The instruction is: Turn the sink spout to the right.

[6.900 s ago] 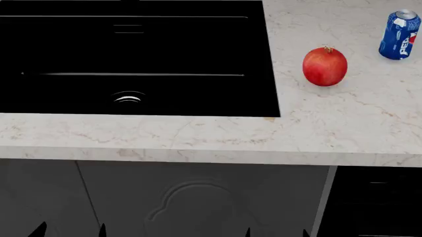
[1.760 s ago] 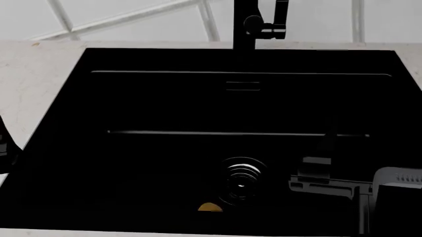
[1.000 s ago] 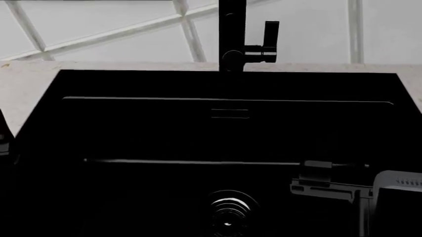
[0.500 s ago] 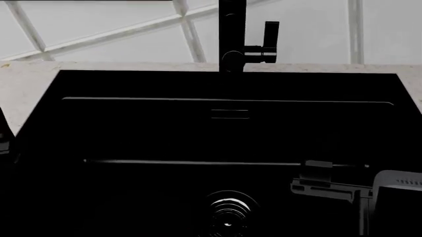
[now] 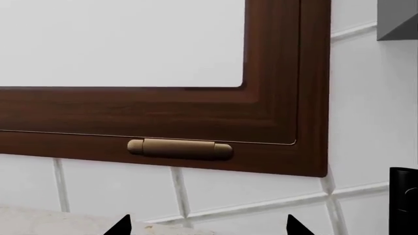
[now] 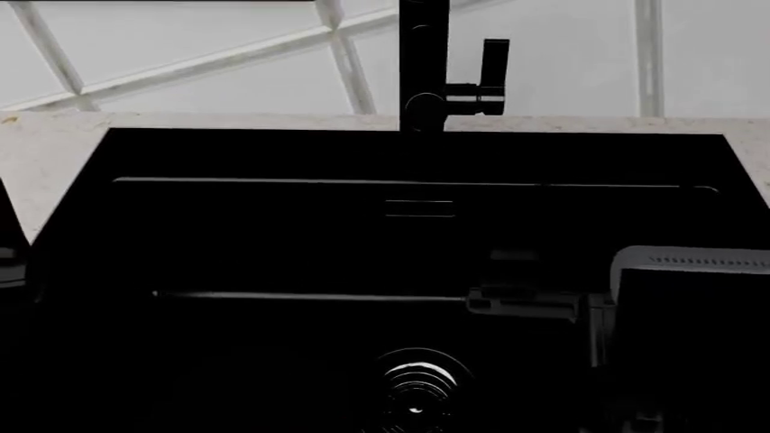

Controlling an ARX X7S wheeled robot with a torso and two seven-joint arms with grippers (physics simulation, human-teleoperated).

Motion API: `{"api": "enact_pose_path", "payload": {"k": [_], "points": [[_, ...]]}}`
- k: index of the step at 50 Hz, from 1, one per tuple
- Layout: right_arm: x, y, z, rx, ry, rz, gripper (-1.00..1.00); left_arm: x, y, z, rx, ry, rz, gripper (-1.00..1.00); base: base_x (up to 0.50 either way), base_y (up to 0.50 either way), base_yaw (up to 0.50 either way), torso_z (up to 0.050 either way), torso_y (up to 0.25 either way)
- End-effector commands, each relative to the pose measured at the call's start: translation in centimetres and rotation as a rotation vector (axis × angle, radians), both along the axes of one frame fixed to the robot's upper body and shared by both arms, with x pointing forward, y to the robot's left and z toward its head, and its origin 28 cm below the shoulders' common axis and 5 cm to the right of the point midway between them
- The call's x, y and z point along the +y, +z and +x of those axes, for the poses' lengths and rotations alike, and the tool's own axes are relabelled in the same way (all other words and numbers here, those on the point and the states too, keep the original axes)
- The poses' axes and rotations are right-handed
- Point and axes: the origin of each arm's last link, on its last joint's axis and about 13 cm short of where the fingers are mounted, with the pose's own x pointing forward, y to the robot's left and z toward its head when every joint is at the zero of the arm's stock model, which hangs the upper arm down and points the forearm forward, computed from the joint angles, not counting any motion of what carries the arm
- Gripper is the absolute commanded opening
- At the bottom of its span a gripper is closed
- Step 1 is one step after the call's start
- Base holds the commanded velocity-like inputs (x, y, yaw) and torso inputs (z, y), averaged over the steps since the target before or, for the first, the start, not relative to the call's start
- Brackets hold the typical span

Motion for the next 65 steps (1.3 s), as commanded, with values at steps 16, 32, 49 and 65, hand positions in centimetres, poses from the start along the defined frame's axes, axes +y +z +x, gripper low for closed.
{"api": "enact_pose_path", "payload": {"k": [16, 32, 49, 65], "points": [[3.8, 1.6, 1.1, -0.012, 0.197, -0.004, 1.00, -0.2, -0.2, 0.1, 0.005, -0.008, 0.000, 1.00, 0.00, 0.00, 0.00, 0.000, 0.000], [4.5, 1.7, 1.1, -0.006, 0.239, -0.021, 1.00, -0.3, -0.1, 0.1, 0.005, -0.014, 0.000, 1.00, 0.00, 0.00, 0.00, 0.000, 0.000], [4.9, 1.9, 1.9, -0.009, 0.249, -0.016, 1.00, -0.2, -0.2, 0.2, 0.014, -0.014, -0.002, 1.00, 0.00, 0.00, 0.00, 0.000, 0.000], [6.6, 2.2, 5.0, 0.010, 0.289, 0.005, 1.00, -0.2, -0.2, 0.1, 0.020, -0.003, -0.005, 1.00, 0.00, 0.00, 0.00, 0.000, 0.000]]}}
